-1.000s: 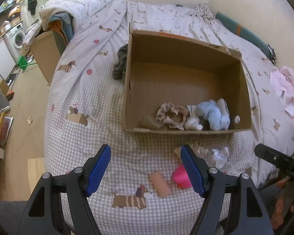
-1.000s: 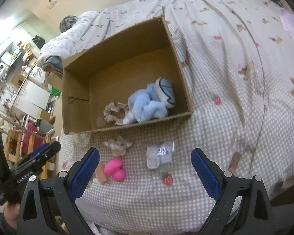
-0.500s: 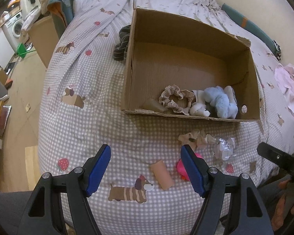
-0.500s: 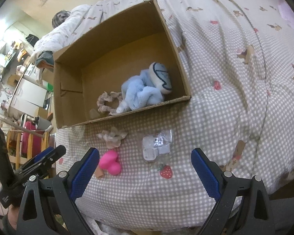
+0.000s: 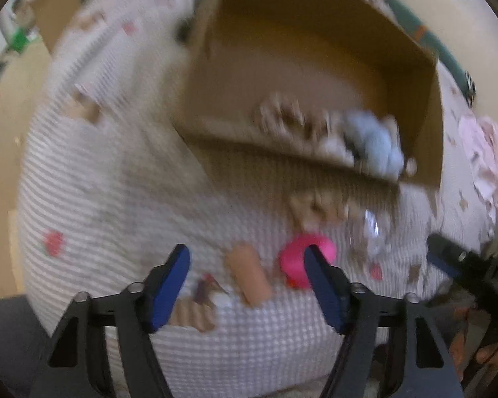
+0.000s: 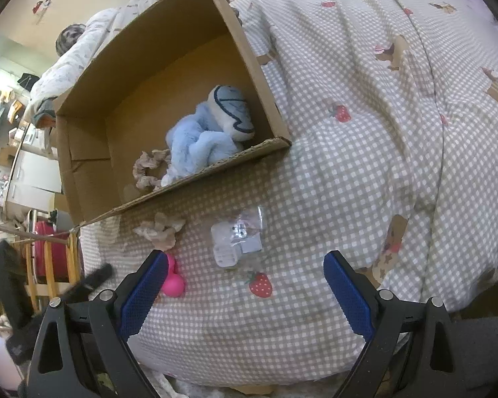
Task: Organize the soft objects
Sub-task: 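Grasp the clear plastic bag with the right gripper while the left gripper grasps the tan tube, then carry the plastic bag and tan tube over the box with both grippers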
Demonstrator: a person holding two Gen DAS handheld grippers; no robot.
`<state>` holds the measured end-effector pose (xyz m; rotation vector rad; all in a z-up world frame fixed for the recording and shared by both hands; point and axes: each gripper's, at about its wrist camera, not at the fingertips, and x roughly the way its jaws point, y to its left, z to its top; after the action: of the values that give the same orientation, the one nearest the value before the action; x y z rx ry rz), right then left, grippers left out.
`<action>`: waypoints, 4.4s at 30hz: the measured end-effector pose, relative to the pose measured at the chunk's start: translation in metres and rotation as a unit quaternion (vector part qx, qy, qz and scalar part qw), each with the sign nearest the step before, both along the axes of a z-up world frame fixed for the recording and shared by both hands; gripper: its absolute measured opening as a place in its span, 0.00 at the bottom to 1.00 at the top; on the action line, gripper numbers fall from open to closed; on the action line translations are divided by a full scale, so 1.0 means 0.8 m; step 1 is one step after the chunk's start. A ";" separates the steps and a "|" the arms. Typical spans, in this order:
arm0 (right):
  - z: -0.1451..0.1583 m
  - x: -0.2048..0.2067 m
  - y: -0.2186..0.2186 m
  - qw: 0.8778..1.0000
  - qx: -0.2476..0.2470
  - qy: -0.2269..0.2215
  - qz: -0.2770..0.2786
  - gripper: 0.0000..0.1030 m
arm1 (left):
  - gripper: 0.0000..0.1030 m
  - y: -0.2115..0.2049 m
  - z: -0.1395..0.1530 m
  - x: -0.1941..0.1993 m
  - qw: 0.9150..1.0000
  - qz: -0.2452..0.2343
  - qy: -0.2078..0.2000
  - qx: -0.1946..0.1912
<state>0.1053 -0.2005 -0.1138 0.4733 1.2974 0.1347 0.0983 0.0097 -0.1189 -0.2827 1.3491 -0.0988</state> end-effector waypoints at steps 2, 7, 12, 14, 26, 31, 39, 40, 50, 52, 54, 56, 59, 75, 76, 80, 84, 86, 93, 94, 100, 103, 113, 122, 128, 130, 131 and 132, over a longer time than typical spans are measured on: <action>0.000 0.000 0.001 1.000 -0.003 -0.001 0.001 0.98 | 0.41 -0.012 -0.020 0.001 0.999 -0.011 0.028 -0.011; -0.003 0.000 -0.002 1.000 -0.008 0.003 -0.002 0.98 | 0.36 -0.029 -0.050 0.005 0.998 -0.024 0.057 0.032; -0.009 0.000 -0.010 1.000 -0.009 0.005 -0.004 0.98 | 0.09 -0.022 -0.055 0.007 0.997 -0.016 0.060 0.044; -0.009 0.001 -0.009 1.000 -0.010 0.006 -0.003 0.98 | 0.06 -0.016 -0.051 0.007 0.998 -0.012 0.056 0.034; -0.007 0.004 -0.007 1.000 0.002 -0.001 -0.013 0.98 | 0.05 0.032 0.010 0.004 0.997 0.040 -0.021 0.067; -0.008 0.008 -0.014 0.999 0.028 -0.002 -0.022 0.97 | 0.05 0.029 0.044 -0.003 0.996 0.033 -0.055 0.054; -0.034 0.037 0.025 0.999 -0.009 0.023 0.043 0.86 | 0.05 0.024 0.059 -0.004 0.997 0.024 -0.058 0.036; -0.038 0.041 0.035 0.998 -0.022 0.026 0.057 0.86 | 0.05 0.024 0.060 -0.005 0.997 0.023 -0.058 0.037; -0.084 0.061 0.089 0.975 -0.165 0.050 0.141 0.57 | 0.05 0.019 0.044 0.002 0.998 0.021 -0.055 0.039; -0.082 0.063 0.085 0.975 -0.166 0.047 0.140 0.39 | 0.05 0.018 0.043 0.002 0.997 0.019 -0.055 0.041; -0.077 0.062 0.075 0.977 -0.159 0.043 0.133 0.35 | 0.05 0.015 0.042 0.002 0.997 0.016 -0.055 0.046; -0.076 0.056 0.065 0.979 -0.156 0.039 0.124 0.29 | 0.05 0.014 0.041 0.002 0.997 0.015 -0.056 0.052; -0.071 0.049 0.042 0.981 -0.159 0.033 0.104 0.28 | 0.05 0.017 0.039 0.003 0.996 0.019 -0.056 0.059; 0.028 -0.012 -0.030 0.993 -0.076 -0.037 0.081 0.27 | 0.05 0.033 0.069 -0.020 0.991 0.027 -0.091 0.090; 0.037 -0.015 -0.032 0.993 -0.069 -0.044 0.082 0.27 | 0.05 0.033 0.073 -0.022 0.991 0.026 -0.096 0.091; 0.068 -0.030 -0.041 0.993 -0.036 -0.074 0.080 0.27 | 0.05 0.034 0.094 -0.025 0.989 0.023 -0.112 0.092; 0.101 -0.034 -0.061 0.991 -0.015 -0.108 0.081 0.27 | 0.05 0.033 0.122 -0.021 0.986 0.020 -0.136 0.093; 0.123 -0.028 -0.064 0.989 -0.007 -0.124 0.081 0.27 | 0.05 0.031 0.139 -0.016 0.984 0.014 -0.152 0.098; 0.163 -0.010 -0.083 0.985 0.001 -0.155 0.080 0.27 | 0.05 0.023 0.174 0.010 0.977 -0.003 -0.184 0.108; 0.168 -0.006 -0.086 0.984 0.001 -0.158 0.081 0.27 | 0.05 0.022 0.174 0.015 0.976 -0.005 -0.186 0.110; 0.180 0.010 -0.052 0.980 -0.006 -0.176 0.088 0.27 | 0.05 0.017 0.176 0.043 0.974 -0.014 -0.191 0.117; 0.177 0.023 -0.049 0.980 -0.004 -0.180 0.088 0.27 | 0.05 0.013 0.174 0.057 0.974 -0.018 -0.193 0.118; 0.148 0.073 -0.003 0.978 0.000 -0.188 0.092 0.27 | 0.05 0.000 0.159 0.107 0.970 -0.028 -0.207 0.125; 0.106 0.092 0.008 0.980 -0.029 -0.173 0.098 0.27 | 0.05 -0.012 0.110 0.134 0.974 -0.039 -0.192 0.118; 0.080 0.097 0.018 0.983 -0.042 -0.148 0.104 0.27 | 0.05 -0.017 0.094 0.137 0.976 -0.050 -0.185 0.106; 0.070 0.099 0.022 0.984 -0.047 -0.136 0.108 0.27 | 0.06 -0.020 0.088 0.137 0.977 -0.052 -0.178 0.105; 0.065 0.100 0.023 0.984 -0.049 -0.130 0.109 0.27 | 0.06 -0.021 0.085 0.136 0.977 -0.055 -0.175 0.105; 0.062 0.101 0.024 0.985 -0.051 -0.125 0.110 0.27 | 0.06 -0.024 0.082 0.136 0.977 -0.060 -0.172 0.109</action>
<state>0.1861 -0.1809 -0.0645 0.2169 1.0999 0.3017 0.2074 -0.0096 -0.0534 0.0036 1.0206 -0.0949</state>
